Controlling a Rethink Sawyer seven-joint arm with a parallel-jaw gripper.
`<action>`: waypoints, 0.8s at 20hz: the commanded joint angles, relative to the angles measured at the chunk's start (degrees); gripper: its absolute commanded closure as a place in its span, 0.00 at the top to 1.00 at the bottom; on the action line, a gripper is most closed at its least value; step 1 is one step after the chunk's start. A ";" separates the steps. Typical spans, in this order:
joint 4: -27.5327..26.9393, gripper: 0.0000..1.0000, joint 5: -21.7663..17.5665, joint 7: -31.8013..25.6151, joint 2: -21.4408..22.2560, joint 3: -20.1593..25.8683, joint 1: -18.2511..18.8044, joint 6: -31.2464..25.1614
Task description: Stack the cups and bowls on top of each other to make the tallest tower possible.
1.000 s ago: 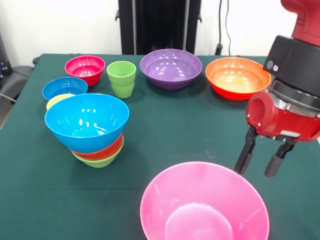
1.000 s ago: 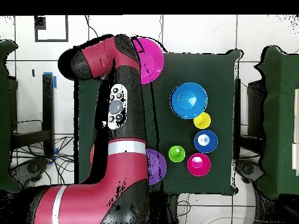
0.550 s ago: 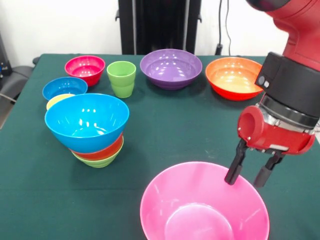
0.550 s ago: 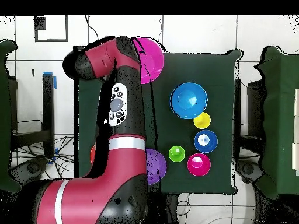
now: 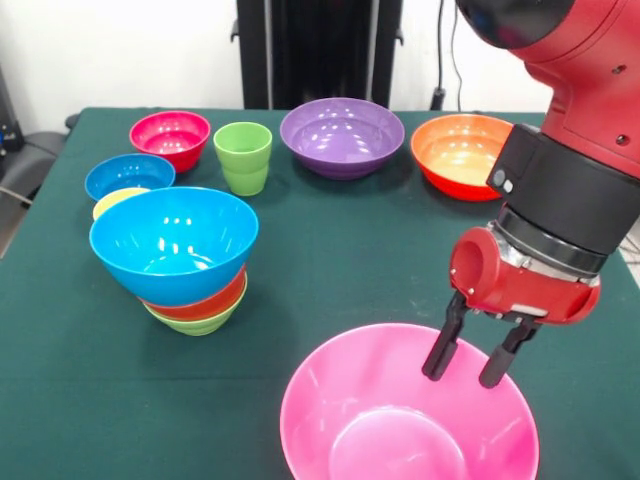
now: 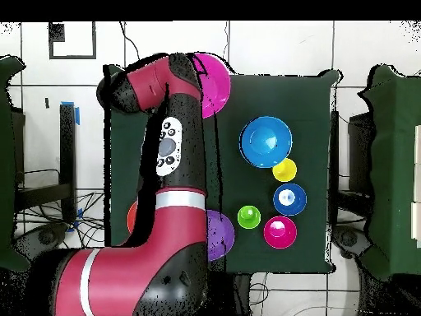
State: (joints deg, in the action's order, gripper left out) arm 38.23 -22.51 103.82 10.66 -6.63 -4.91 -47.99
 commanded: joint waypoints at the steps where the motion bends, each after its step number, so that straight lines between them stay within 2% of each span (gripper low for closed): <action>1: -0.82 1.00 0.95 10.45 -2.14 2.14 -1.01 1.58; 6: -2.41 1.00 1.41 10.99 -3.74 1.60 -1.21 1.62; 16: -0.32 1.00 3.45 10.49 -2.24 1.06 -1.62 1.57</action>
State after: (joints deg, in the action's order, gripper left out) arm 36.41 -20.55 103.82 8.26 -8.01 -5.09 -47.85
